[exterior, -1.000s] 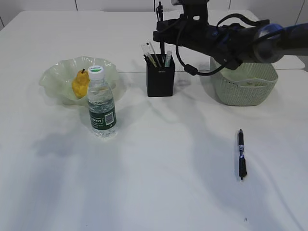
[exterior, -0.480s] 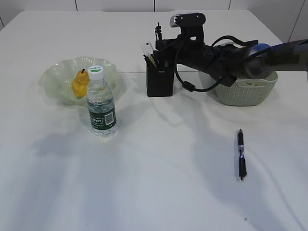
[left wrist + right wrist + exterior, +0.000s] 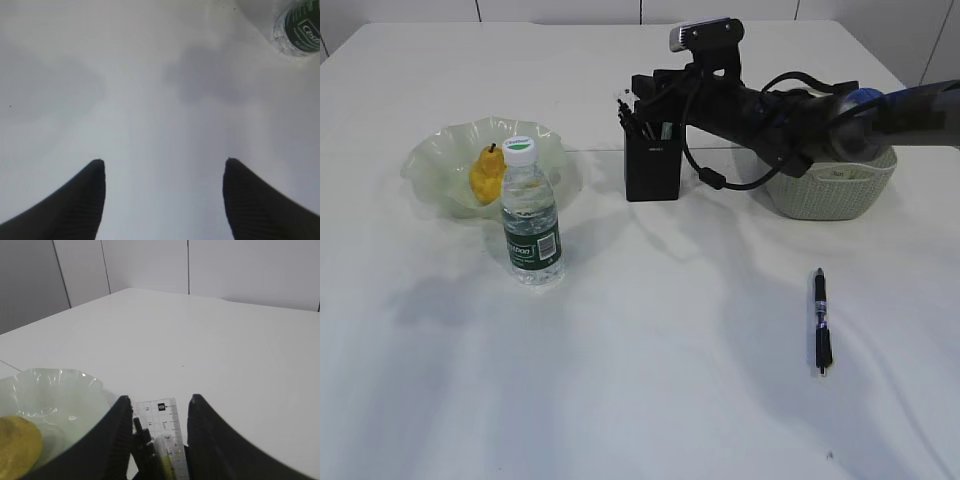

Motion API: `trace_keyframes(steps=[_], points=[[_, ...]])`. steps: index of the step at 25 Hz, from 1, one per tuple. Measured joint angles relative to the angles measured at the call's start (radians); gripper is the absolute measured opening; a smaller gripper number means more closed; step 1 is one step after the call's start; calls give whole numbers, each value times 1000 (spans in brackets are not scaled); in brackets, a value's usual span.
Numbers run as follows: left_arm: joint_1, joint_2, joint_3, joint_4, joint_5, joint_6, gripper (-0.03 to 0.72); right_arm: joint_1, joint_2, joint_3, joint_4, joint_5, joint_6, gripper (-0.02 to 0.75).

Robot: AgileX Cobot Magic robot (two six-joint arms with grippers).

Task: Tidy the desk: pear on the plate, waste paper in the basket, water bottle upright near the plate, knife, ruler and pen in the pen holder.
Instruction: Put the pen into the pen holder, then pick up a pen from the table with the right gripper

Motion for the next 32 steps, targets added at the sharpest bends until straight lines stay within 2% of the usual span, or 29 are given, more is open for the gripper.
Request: trace_keyframes(steps=[2,5,8,14,18,22,32], points=[[0,0,0,0,0,0,521,0,-19,0,-42,8,52,285],[0,0,0,0,0,0,520,0,-69,0,-167,59,187,286],[0,0,0,2,-6,0,520,-4,-123,0,-365,105,382,286],[0,0,0,6,-22,0,521,-4,-223,0,-865,133,901,286],[0,0,0,6,-22,0,521,-6,-266,0,-1109,125,1152,286],[0,0,0,6,-22,0,521,-8,-293,0,-1181,114,1283,286],[0,0,0,6,6,0,520,-8,-300,0,-1189,72,1356,286]])
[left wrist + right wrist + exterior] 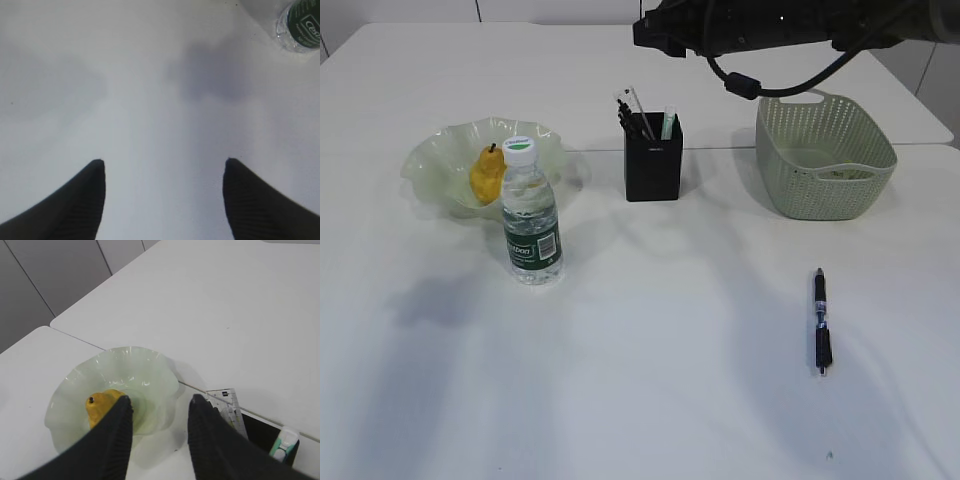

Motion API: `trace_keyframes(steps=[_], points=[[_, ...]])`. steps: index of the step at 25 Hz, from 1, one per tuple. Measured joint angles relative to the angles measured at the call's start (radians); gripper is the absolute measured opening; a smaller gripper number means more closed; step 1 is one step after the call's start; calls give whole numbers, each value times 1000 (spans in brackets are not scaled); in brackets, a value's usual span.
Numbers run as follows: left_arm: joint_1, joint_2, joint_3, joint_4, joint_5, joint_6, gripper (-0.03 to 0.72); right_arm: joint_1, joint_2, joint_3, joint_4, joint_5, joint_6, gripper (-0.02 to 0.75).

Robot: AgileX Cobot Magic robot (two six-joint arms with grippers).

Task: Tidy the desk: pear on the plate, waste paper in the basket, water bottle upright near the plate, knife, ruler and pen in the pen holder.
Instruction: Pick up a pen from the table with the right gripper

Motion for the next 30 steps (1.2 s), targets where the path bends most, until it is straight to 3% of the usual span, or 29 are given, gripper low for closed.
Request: trace_keyframes(steps=[9,14,25,30], points=[[0,0,0,0,17,0,521,0,0,0,0,64,1,286],[0,0,0,0,17,0,521,0,9,-2,0,146,-141,286],[0,0,0,0,17,0,521,0,118,-82,0,67,-344,285],[0,0,0,0,17,0,521,0,120,-84,0,53,-308,286]])
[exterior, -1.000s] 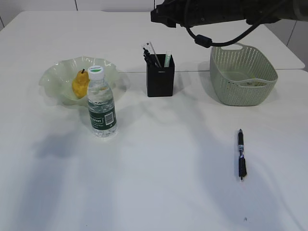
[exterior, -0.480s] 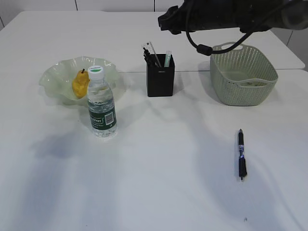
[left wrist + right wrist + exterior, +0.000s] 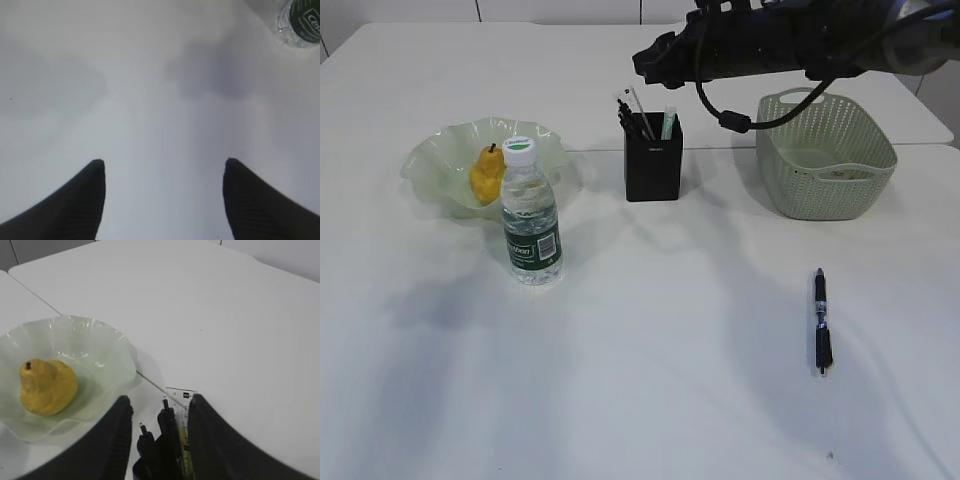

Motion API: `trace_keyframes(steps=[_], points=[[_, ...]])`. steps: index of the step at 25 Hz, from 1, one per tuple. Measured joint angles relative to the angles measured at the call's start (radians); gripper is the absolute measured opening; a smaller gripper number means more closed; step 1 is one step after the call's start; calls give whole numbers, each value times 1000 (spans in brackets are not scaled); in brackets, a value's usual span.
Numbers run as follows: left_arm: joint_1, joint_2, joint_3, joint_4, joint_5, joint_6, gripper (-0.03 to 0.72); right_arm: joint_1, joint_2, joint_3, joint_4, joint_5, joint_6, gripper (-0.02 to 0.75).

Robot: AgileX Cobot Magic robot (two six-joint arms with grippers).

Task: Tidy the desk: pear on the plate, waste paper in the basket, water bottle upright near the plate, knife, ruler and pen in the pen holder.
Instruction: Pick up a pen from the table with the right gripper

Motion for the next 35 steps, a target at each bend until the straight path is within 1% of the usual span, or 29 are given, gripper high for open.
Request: trace_keyframes(steps=[2,7,13,15,22,31,35], points=[[0,0,0,0,0,0,521,0,0,0,0,-10,70,286],[0,0,0,0,0,0,521,0,-5,0,0,-73,167,286],[0,0,0,19,11,0,521,-10,-92,15,0,-82,249,285],[0,-10,0,30,24,0,521,-19,-136,50,0,-69,266,286],[0,-93,0,31,41,0,521,-70,-277,255,0,-53,294,286],[0,-216,0,37,85,0,521,-73,-467,462,0,-46,296,286],[0,-281,0,67,114,6,520,-73,-535,527,0,-46,296,286]])
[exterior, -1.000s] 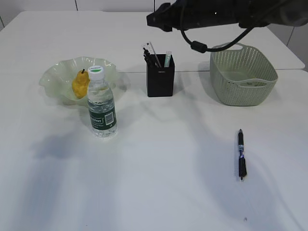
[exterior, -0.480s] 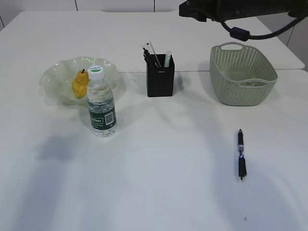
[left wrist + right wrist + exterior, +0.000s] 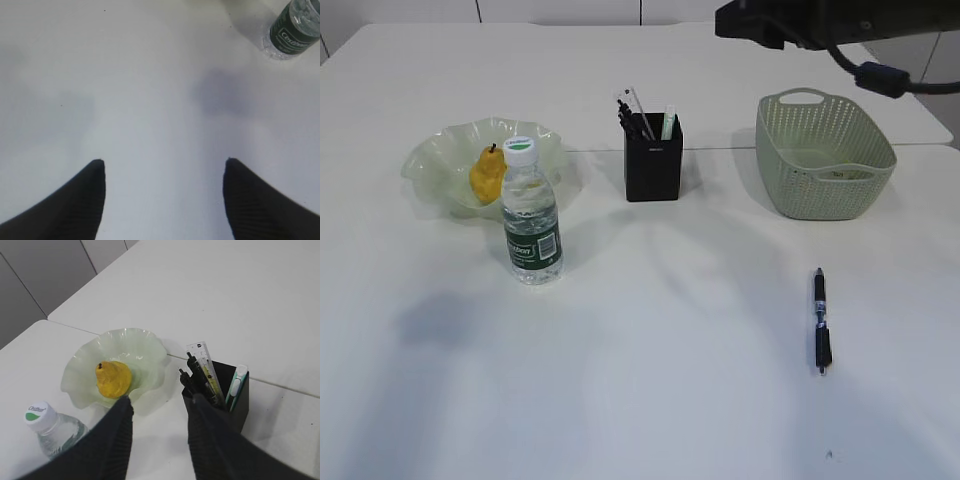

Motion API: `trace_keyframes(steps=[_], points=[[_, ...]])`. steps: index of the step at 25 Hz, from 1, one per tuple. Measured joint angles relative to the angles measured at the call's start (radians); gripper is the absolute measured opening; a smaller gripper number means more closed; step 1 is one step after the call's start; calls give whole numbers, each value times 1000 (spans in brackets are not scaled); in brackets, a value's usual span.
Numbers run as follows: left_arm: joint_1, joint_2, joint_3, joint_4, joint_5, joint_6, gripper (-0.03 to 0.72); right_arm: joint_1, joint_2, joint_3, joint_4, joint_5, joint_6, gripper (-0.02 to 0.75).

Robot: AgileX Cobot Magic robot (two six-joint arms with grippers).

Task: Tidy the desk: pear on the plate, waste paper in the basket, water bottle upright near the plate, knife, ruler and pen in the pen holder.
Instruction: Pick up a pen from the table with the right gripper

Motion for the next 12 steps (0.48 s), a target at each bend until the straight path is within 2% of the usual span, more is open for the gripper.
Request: trace_keyframes(steps=[4,12], points=[[0,-97,24,8,14,2,521,0,-49,22,0,0,0,286],[0,-394,159,12,27,4,521,0,-78,22,0,-12,0,286]])
